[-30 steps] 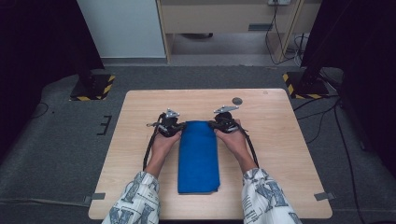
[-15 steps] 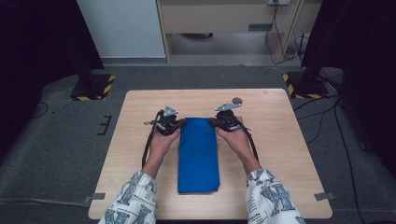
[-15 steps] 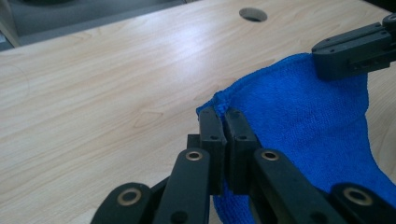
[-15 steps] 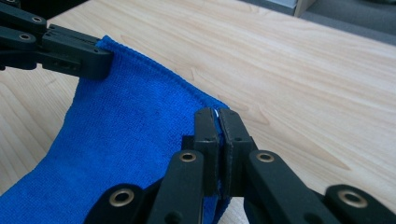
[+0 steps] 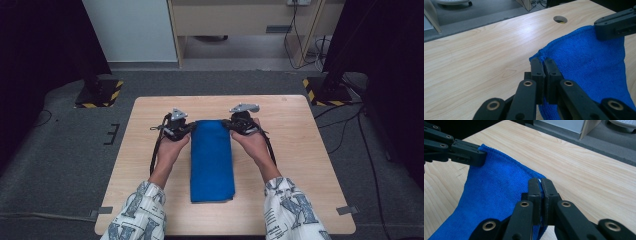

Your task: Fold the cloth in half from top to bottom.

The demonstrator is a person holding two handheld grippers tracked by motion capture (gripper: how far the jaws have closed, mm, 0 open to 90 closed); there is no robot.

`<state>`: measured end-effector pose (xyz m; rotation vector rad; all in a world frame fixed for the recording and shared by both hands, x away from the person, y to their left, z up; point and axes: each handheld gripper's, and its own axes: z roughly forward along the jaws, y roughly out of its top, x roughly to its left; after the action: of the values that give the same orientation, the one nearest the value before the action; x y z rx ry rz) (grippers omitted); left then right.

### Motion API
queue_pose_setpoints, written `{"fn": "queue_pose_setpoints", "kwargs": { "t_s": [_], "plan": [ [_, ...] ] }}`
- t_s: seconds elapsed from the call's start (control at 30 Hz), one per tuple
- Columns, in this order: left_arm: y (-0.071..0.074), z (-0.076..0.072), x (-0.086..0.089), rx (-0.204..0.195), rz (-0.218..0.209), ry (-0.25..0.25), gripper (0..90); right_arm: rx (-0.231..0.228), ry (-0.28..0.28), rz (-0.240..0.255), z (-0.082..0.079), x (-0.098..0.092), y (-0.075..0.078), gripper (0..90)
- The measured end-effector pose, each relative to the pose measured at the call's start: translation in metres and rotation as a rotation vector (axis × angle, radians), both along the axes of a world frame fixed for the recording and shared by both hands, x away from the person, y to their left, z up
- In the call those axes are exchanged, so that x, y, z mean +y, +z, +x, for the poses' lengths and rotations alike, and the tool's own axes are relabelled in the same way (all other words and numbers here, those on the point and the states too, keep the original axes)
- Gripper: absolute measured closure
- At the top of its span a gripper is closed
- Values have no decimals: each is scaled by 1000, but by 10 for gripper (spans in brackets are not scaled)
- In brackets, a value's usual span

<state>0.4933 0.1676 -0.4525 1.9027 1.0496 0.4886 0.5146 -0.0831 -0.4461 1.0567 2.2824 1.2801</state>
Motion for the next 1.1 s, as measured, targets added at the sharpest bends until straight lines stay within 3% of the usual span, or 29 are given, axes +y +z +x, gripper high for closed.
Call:
{"fn": "queue_pose_setpoints", "kwargs": {
  "t_s": [0.6,0.73,0.9,1.1],
  "plan": [
    [15,6,1,-23,-3,7,875,-25,-1,5,6,1,17,872],
    [23,7,-1,-39,-23,7,875,-30,-11,10,7,-1,22,872],
    [30,10,-5,-55,-1,3,875,-41,-15,13,11,-2,30,871],
    [30,13,-6,-52,4,1,876,-39,-13,25,14,-4,29,872]
  ]
}}
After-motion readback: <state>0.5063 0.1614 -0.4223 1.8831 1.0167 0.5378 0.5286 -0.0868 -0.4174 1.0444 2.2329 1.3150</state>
